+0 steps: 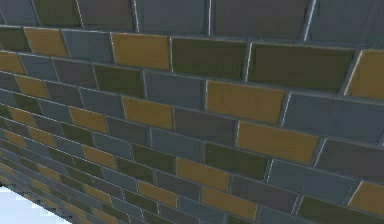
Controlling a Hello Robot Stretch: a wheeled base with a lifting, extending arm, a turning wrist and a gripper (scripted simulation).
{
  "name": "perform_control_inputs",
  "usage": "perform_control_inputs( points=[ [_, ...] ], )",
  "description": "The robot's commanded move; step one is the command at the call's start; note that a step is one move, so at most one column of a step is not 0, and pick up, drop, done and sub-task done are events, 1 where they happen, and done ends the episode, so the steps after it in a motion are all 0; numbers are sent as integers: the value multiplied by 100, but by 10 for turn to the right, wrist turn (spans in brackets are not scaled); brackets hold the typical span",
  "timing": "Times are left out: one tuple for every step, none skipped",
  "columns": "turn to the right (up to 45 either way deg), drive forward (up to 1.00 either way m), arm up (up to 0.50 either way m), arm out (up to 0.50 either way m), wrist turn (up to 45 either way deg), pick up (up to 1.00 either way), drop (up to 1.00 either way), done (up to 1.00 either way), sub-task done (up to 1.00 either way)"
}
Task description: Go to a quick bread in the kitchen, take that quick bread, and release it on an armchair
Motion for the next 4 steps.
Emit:
perform_control_inputs(
  points=[
    [0, 0, 0, 0, -60, 0, 0, 0, 0],
    [0, 0, 0, -32, 0, 0, 0, 0, 0],
    [-450, 0, 0, 0, 0, 0, 0, 0, 0],
    [-450, 0, 0, 0, 0, 0, 0, 0, 0]
  ],
)
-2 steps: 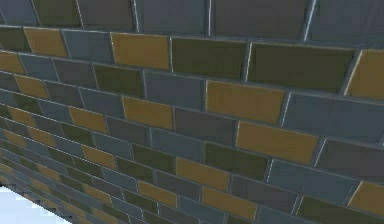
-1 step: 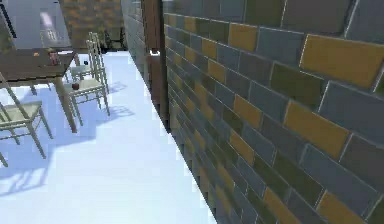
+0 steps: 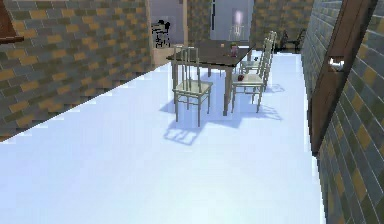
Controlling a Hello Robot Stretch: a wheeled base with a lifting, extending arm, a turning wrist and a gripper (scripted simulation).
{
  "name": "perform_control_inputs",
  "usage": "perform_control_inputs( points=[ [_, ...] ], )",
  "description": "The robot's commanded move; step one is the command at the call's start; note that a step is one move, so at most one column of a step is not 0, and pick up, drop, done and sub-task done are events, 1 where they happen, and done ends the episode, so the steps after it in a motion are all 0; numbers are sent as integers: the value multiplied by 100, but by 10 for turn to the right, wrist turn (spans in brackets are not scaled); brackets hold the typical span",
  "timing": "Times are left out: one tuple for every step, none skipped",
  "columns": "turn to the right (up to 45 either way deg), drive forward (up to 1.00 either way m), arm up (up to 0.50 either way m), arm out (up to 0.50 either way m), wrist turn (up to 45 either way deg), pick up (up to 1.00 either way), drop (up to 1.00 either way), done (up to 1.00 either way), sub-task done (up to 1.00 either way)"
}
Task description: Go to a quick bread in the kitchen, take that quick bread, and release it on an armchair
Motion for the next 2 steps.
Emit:
perform_control_inputs(
  points=[
    [-150, 0, 0, 0, 0, 0, 0, 0, 0],
    [0, 20, 0, 0, 0, 0, 0, 0, 0]
  ],
)
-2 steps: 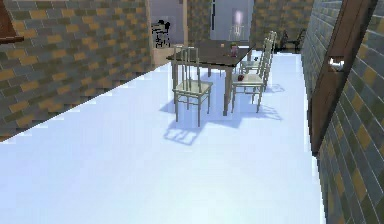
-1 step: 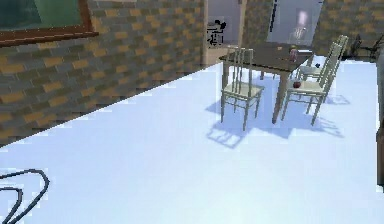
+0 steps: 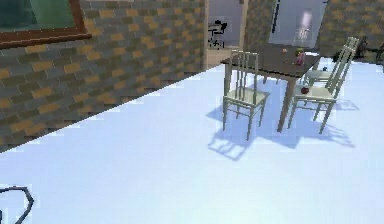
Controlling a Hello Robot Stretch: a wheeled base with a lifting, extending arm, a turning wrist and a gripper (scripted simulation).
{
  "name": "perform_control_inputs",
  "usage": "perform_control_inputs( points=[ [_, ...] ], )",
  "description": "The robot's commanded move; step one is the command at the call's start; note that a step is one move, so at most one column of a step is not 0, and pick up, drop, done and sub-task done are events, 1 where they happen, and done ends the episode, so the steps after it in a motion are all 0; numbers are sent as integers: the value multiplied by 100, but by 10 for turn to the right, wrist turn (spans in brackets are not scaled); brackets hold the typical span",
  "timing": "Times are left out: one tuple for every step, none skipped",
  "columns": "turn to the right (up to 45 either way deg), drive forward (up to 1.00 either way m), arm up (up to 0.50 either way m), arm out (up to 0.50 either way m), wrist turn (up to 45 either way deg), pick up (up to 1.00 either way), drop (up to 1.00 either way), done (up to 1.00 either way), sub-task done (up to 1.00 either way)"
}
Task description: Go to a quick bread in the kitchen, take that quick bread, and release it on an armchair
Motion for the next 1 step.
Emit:
perform_control_inputs(
  points=[
    [-30, 0, 0, 0, 0, 0, 0, 0, 0]
  ],
)
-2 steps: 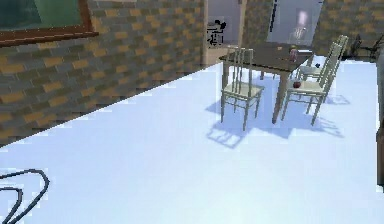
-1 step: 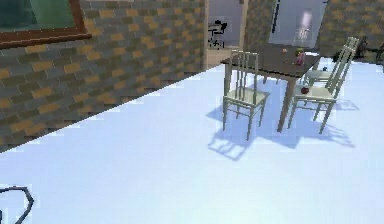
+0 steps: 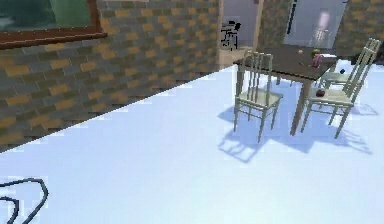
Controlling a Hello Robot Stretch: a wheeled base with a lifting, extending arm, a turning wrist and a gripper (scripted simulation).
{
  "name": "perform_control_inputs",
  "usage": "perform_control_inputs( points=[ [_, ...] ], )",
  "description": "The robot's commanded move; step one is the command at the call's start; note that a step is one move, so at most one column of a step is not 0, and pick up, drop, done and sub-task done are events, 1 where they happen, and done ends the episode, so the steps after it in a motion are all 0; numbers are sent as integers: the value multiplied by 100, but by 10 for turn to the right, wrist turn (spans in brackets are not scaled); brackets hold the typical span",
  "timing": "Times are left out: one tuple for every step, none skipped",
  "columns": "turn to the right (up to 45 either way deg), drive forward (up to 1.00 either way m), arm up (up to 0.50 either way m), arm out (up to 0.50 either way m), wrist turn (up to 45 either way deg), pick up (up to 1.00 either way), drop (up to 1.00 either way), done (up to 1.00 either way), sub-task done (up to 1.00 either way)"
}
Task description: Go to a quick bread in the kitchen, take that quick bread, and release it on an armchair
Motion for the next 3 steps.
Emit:
perform_control_inputs(
  points=[
    [0, 100, 0, 0, 0, 0, 0, 0, 0],
    [0, 100, 0, 0, 0, 0, 0, 0, 0],
    [-30, 0, 0, 0, 0, 0, 0, 0, 0]
  ],
)
